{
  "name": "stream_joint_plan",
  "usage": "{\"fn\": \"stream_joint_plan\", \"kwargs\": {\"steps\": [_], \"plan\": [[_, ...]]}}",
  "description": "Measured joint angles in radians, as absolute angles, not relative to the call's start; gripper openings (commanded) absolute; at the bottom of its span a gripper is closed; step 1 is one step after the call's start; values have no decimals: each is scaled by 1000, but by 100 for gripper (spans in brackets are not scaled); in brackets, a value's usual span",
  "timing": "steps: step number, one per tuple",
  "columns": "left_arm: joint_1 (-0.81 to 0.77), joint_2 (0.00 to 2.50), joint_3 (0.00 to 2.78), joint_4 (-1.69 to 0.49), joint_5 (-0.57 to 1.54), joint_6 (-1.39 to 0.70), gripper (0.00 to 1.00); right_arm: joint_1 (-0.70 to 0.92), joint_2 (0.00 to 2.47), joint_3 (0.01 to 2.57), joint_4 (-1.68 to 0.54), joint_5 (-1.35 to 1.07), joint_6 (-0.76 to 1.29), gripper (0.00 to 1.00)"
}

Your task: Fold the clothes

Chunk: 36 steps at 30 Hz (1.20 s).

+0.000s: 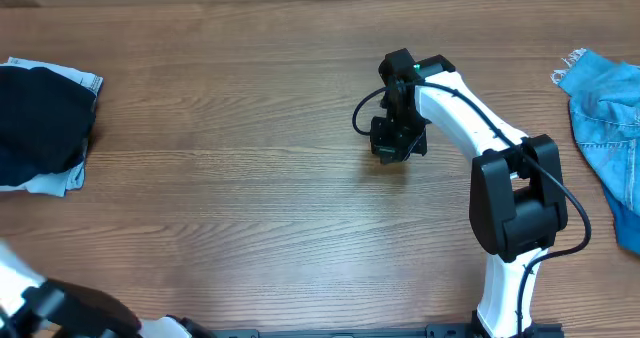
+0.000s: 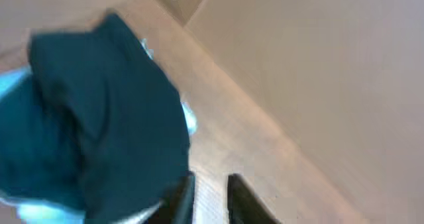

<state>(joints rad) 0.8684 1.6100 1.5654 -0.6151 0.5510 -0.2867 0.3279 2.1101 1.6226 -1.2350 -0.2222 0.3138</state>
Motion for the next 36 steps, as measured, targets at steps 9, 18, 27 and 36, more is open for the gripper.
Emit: {"fn": "stream_joint_plan", "kwargs": {"steps": [9, 18, 27, 36], "plan": [[464, 1725, 1565, -411, -76, -97, 10, 328, 2110, 1622, -1250, -263, 313, 4], [542, 1970, 1565, -260, -284, -68, 12, 328, 2110, 1622, -1289, -266, 314, 4], [654, 2179, 1600, -390, -278, -224, 6, 328, 2110, 1622, -1327, -266, 313, 4], [709, 2067, 1576, -408, -130, -270, 22, 328, 2110, 1622, -1327, -266, 313, 4]]}}
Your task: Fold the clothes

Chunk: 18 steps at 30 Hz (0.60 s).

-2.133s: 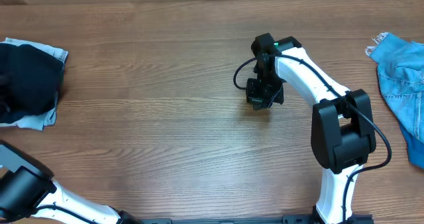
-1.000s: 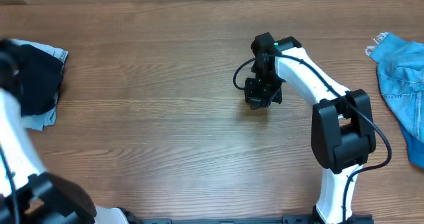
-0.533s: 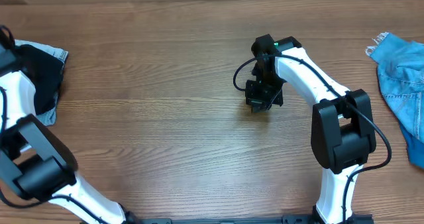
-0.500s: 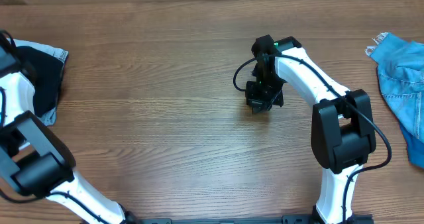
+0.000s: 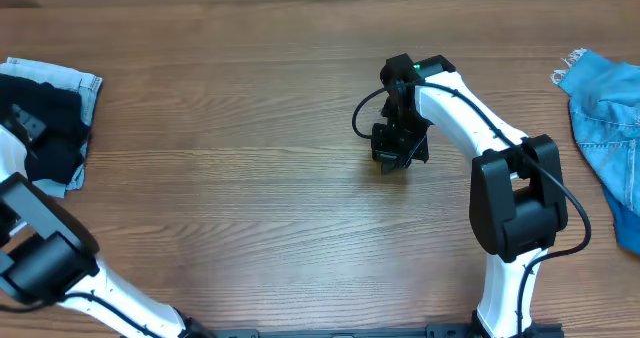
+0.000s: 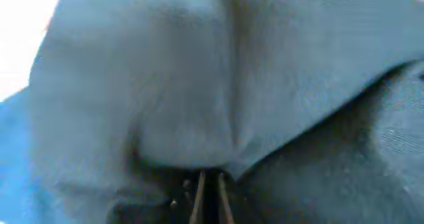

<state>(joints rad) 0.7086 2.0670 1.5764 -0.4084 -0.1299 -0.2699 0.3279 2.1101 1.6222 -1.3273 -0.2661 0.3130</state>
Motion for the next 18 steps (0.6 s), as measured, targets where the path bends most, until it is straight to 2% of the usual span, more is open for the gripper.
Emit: {"fn": "stream_joint_plan", "kwargs": {"steps": [2, 5, 9, 12, 16, 18], "plan": [[707, 1983, 1571, -411, -123, -271, 28, 328, 2110, 1622, -1326, -266, 313, 4], [699, 1856, 1572, -408, -89, -264, 43, 328, 2110, 1622, -1320, -265, 314, 4], [681, 1791, 1579, -424, 0, -255, 46, 328, 2110, 1622, -1305, -266, 313, 4], [675, 1805, 1577, -443, 31, -252, 44, 328, 2110, 1622, -1278, -266, 313, 4], [676, 1825, 1577, -434, -20, -257, 54, 328, 2110, 1622, -1271, -266, 313, 4], [679, 1850, 1577, -395, -50, -260, 54, 328, 2110, 1622, -1272, -266, 313, 4]]}}
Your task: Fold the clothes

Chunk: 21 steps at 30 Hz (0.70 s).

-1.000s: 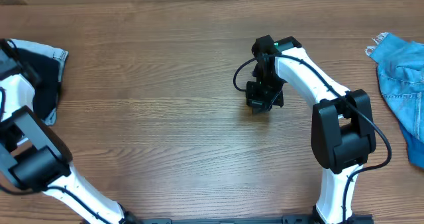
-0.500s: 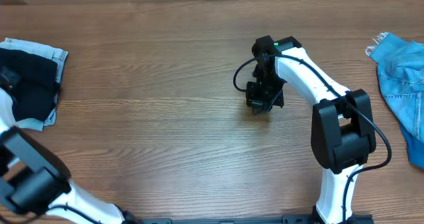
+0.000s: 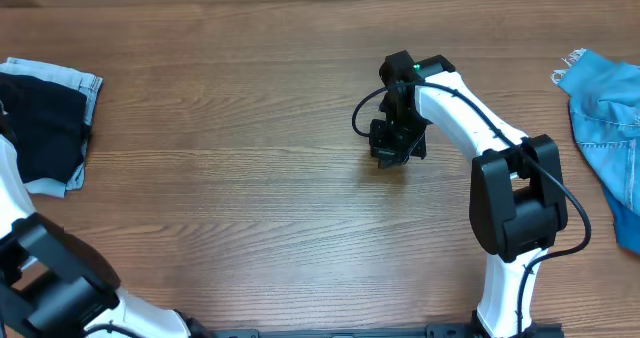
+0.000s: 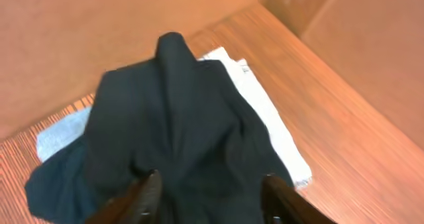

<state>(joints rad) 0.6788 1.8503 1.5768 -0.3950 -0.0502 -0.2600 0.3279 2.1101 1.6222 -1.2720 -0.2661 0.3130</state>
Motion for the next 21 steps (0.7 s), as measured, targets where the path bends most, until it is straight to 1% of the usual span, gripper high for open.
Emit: {"fn": "stream_joint_plan", "kwargs": {"steps": [3, 4, 6, 7, 9, 10, 11, 12, 15, 16, 17, 19, 21], "plan": [[683, 1910, 1577, -397, -67, -261, 48, 328, 2110, 1622, -1272, -266, 313, 4], [683, 1935, 1577, -411, -62, -260, 47, 328, 2110, 1622, -1272, -266, 313, 5], [683, 1977, 1576, -453, -34, -257, 50, 328, 2110, 1622, -1269, -266, 311, 6], [682, 1988, 1573, -465, -19, -251, 54, 328, 2110, 1622, -1263, -266, 307, 9], [680, 1990, 1568, -492, 16, -229, 60, 328, 2110, 1622, -1230, -266, 299, 14], [680, 1980, 1568, -506, 28, -222, 68, 328, 2110, 1622, -1209, -265, 292, 16], [680, 1954, 1564, -545, 48, -211, 73, 328, 2106, 1622, -1177, -265, 290, 18], [680, 1931, 1563, -564, 62, -205, 75, 328, 2100, 1623, -1164, -263, 287, 20], [680, 1760, 1563, -652, 158, -203, 79, 328, 2039, 1654, -1130, -247, 273, 20], [680, 1704, 1563, -669, 183, -203, 80, 328, 2005, 1673, -1126, -228, 268, 25], [678, 1592, 1567, -719, 224, -202, 80, 328, 1954, 1705, -1126, -194, 262, 29], [664, 1441, 1578, -796, 266, -198, 80, 328, 1864, 1758, -1123, -148, 245, 34], [624, 1292, 1586, -888, 301, -175, 81, 328, 1745, 1811, -1121, -79, 225, 36]]}}
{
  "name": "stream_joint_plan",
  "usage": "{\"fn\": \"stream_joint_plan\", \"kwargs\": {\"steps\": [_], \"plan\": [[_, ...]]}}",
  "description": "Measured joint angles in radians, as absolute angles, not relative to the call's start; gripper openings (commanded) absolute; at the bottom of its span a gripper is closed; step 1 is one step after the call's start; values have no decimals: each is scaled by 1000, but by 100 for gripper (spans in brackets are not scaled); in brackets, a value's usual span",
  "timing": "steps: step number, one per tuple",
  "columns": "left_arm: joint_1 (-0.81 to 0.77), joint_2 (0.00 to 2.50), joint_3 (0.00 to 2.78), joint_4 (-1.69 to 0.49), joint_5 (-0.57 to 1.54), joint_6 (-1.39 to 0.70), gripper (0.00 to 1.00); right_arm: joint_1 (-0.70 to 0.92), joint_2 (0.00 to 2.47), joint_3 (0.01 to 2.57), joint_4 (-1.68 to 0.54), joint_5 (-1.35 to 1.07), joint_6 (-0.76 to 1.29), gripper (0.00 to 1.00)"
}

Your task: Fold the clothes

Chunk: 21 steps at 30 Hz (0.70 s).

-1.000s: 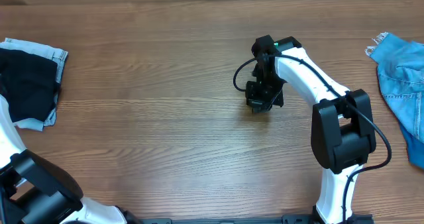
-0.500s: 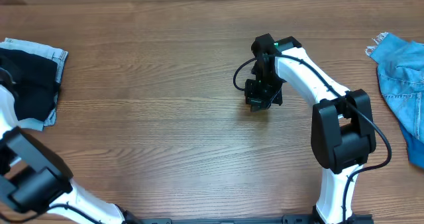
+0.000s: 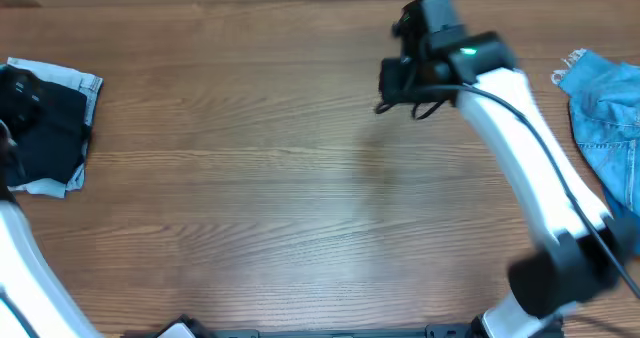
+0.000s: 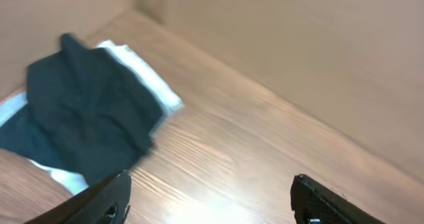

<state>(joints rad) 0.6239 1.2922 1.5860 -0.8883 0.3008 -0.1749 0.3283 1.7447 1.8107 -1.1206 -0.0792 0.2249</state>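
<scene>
A dark folded garment (image 3: 45, 128) lies on a pale one (image 3: 85, 83) at the table's far left; the left wrist view shows the same dark garment (image 4: 86, 111) on the pale cloth (image 4: 142, 75). My left gripper (image 4: 215, 204) is open wide with bare wood between its fingers (image 4: 109, 197), the pile just beyond its left finger. A crumpled blue denim garment (image 3: 612, 128) lies at the right edge. My right gripper (image 3: 400, 76) hangs high over the far middle of the table, blurred, its jaws unreadable.
The wooden table (image 3: 280, 198) spans the view between the two heaps. My right arm (image 3: 530, 178) reaches up from the front right. My left arm (image 3: 15, 263) comes in at the front left edge. A wall (image 4: 298, 52) stands behind the table.
My left gripper has opened wider and now looks past the dark pile onto bare wood. My right arm has lifted off the middle of the table and stands higher and farther back.
My left gripper hung nearly shut beside the dark garment on the left pile. Then it was pressed close against that cloth. Then it stood open above the pile, and now wide open beside it. My right gripper rested at mid-table until this moment.
</scene>
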Motion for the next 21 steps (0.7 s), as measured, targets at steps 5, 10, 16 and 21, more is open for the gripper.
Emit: {"fn": "stream_joint_plan", "kwargs": {"steps": [5, 10, 16, 21], "plan": [[421, 1044, 1593, -1131, 343, -92, 84, 274, 1442, 1837, -1157, 15, 182, 88], [266, 992, 1592, -1327, 337, 5, 100, 191, 1343, 1837, -1235, 34, 175, 100], [230, 1075, 1592, -1385, 318, 60, 100, 178, 1328, 1837, -1349, 40, 172, 100], [230, 1164, 1592, -1386, 311, 63, 100, 177, 1332, 1837, -1404, 41, 171, 100]]}}
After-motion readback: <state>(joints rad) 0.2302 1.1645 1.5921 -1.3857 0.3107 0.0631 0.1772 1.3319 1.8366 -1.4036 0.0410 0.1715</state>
